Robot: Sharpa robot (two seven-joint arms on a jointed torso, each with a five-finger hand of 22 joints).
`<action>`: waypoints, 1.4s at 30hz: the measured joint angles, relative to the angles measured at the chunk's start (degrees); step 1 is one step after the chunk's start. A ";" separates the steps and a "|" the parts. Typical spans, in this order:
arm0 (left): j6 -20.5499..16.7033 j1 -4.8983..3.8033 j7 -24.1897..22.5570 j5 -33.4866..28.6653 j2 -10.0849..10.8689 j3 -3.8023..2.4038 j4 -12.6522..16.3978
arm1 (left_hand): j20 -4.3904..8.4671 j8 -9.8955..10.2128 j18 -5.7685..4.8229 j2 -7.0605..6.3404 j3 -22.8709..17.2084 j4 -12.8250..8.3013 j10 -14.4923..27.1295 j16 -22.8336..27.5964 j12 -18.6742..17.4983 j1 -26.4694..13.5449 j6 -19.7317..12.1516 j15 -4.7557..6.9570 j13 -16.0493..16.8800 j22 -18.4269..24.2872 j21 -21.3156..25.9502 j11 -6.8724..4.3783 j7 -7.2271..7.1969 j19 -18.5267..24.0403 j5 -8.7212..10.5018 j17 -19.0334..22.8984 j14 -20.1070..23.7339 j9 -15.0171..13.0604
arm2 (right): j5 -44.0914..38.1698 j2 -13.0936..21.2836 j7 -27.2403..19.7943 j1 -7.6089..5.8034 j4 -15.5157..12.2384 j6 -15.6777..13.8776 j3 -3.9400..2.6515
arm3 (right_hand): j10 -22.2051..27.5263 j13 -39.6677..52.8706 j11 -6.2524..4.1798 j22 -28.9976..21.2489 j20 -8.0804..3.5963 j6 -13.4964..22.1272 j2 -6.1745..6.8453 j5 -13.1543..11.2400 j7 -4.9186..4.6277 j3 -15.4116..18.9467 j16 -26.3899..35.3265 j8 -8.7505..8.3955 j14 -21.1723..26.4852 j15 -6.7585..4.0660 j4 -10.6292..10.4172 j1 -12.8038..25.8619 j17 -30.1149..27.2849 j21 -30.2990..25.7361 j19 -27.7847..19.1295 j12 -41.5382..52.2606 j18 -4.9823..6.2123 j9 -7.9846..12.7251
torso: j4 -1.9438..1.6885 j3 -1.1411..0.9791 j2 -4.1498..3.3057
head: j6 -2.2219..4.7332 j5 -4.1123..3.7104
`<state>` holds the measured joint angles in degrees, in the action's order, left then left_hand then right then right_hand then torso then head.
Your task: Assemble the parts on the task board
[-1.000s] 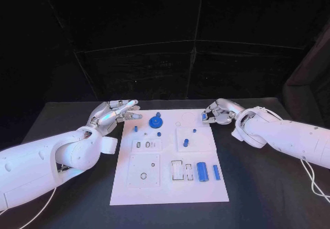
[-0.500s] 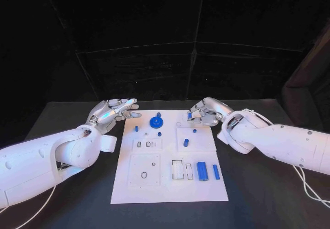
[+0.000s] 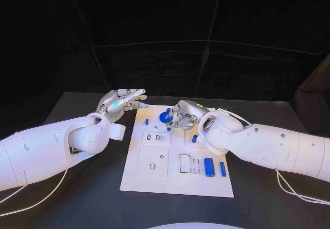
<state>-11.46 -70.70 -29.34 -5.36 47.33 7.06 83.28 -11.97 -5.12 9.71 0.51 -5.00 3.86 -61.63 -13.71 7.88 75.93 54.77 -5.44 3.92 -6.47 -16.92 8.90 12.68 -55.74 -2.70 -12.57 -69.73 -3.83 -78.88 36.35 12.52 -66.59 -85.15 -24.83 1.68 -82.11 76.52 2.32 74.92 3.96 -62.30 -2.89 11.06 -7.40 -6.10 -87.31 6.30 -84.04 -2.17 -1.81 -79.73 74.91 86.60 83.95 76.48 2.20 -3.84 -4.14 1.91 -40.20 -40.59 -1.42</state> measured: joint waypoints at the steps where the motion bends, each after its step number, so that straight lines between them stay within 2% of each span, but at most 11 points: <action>1: -0.05 -0.01 0.03 0.00 -0.10 0.00 0.00 | 0.00 0.00 0.00 0.00 0.00 0.00 0.00 0.00 0.00 0.00 0.00 0.00 0.00 0.00 0.00 0.00 0.00 0.00 0.00 0.00 0.00 0.00 | -0.51 -0.50 0.51 0.23 0.23 0.32 0.09 | -0.20 -0.39 -0.20 0.00 0.00 -0.12 0.14 0.01 0.05 -0.23 0.00 -0.01 0.00 0.00 -0.23 0.14 0.00 0.00 0.00 -0.05 0.00 -0.17 | -0.03 0.05 0.07 | -0.09 0.08; 6: -0.30 -0.07 0.21 0.00 -0.35 -0.01 0.00 | 0.00 0.00 0.00 0.00 0.00 0.00 0.00 0.00 0.00 0.00 0.00 0.00 0.00 0.00 0.00 0.00 0.00 0.00 0.00 0.00 0.00 0.00 | -2.97 -2.89 2.81 1.41 1.06 2.16 0.35 | -0.29 -0.82 -0.29 0.00 0.00 -0.31 0.46 0.01 0.06 -0.30 0.00 -0.22 0.00 0.00 -0.30 0.45 0.00 0.00 0.00 -0.05 0.00 -0.21 | -0.21 0.29 0.31 | -0.52 0.46; 11: -0.46 -0.14 0.36 0.00 -0.52 -0.01 -0.10 | 0.00 0.00 0.00 0.00 0.00 0.00 0.00 0.00 0.00 0.00 0.00 0.00 0.00 -0.01 0.00 0.00 0.00 0.00 0.00 0.01 0.00 0.00 | -4.97 -4.67 4.40 2.49 1.96 3.66 0.47 | -0.50 -1.17 -0.50 0.00 0.00 -0.60 0.54 0.01 0.17 -0.30 0.00 -0.37 0.00 0.00 -0.30 0.53 0.00 0.00 0.00 -0.05 0.00 -0.22 | -0.19 0.27 0.31 | -0.70 0.90; 17: -0.52 -0.16 0.45 0.00 -0.68 -0.01 -0.19 | 0.00 0.00 0.00 0.00 0.00 0.00 0.00 0.00 0.00 0.00 0.00 0.00 0.00 -0.01 0.00 0.00 0.00 0.00 0.00 0.01 0.00 0.00 | -6.70 -6.02 5.76 3.29 2.85 4.85 0.51 | -0.60 -1.51 -0.60 -0.01 0.00 -0.96 0.77 0.00 0.24 -0.30 0.00 -0.55 0.00 0.00 -0.31 0.75 0.00 -0.01 0.00 -0.04 0.00 -0.21 | -0.12 0.20 0.28 | -0.87 1.03; 28: -0.51 -0.17 0.57 0.00 -0.94 -0.01 -0.38 | 0.00 0.00 0.00 0.24 -0.09 -0.09 0.00 0.00 0.00 0.25 0.00 0.00 0.00 0.05 0.00 0.00 0.00 0.00 0.00 0.00 0.00 0.00 | -8.58 -6.72 6.94 3.80 3.32 5.88 0.55 | -0.92 -1.58 -0.91 -0.01 0.00 -1.17 1.23 -0.04 0.44 -0.29 0.00 -0.63 0.00 0.01 -0.31 1.20 -0.01 -0.01 0.00 -0.04 0.00 -0.16 | -0.12 0.07 0.23 | -0.93 0.98; 34: -0.48 -0.17 0.63 0.00 -0.99 -0.01 -0.46 | 0.00 0.00 0.00 0.31 -0.17 -0.17 0.00 0.00 0.00 0.31 0.00 0.00 0.00 0.06 0.00 0.00 0.00 0.00 0.00 -0.09 0.00 0.00 | -9.16 -6.63 7.31 3.84 3.25 5.92 0.49 | -0.93 -1.58 -0.92 -0.01 0.01 -1.28 1.38 -0.06 0.56 -0.29 0.22 -0.61 0.00 0.01 -0.30 1.34 -0.01 -0.01 0.00 -0.04 0.00 -0.01 | -0.07 0.06 0.21 | -0.75 0.86; 42: -0.42 -0.17 0.73 0.00 -1.03 0.00 -0.52 | 0.00 0.00 0.00 0.30 -0.17 -0.17 0.00 0.00 0.00 0.31 0.00 0.00 0.00 0.06 0.00 0.00 0.00 0.00 0.00 -0.08 0.00 0.00 | -9.61 -6.49 7.54 3.85 3.23 6.12 0.44 | -1.00 -1.55 -0.99 -0.01 0.01 -1.38 1.64 -0.08 0.66 -0.44 0.25 -0.61 0.00 0.01 -0.14 1.60 -0.01 -0.01 0.00 -0.28 0.00 0.03 | -0.05 0.05 0.19 | -0.82 0.86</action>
<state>-11.88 -70.87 -28.61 -5.36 46.30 7.06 82.76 -11.97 -5.12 9.71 0.81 -5.17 3.70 -61.63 -13.71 7.88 76.25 54.77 -5.44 3.92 -6.41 -16.92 8.90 12.67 -55.74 -2.70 -12.66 -69.73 -3.83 -88.49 29.86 20.07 -62.74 -81.92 -18.71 2.12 -83.11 74.98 1.33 74.91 3.97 -63.68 -1.25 10.98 -6.74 -6.54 -87.07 5.69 -84.04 -2.16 -1.95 -78.14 74.90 86.59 83.95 76.20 2.20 -3.81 -4.19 1.96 -40.01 -41.41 -0.56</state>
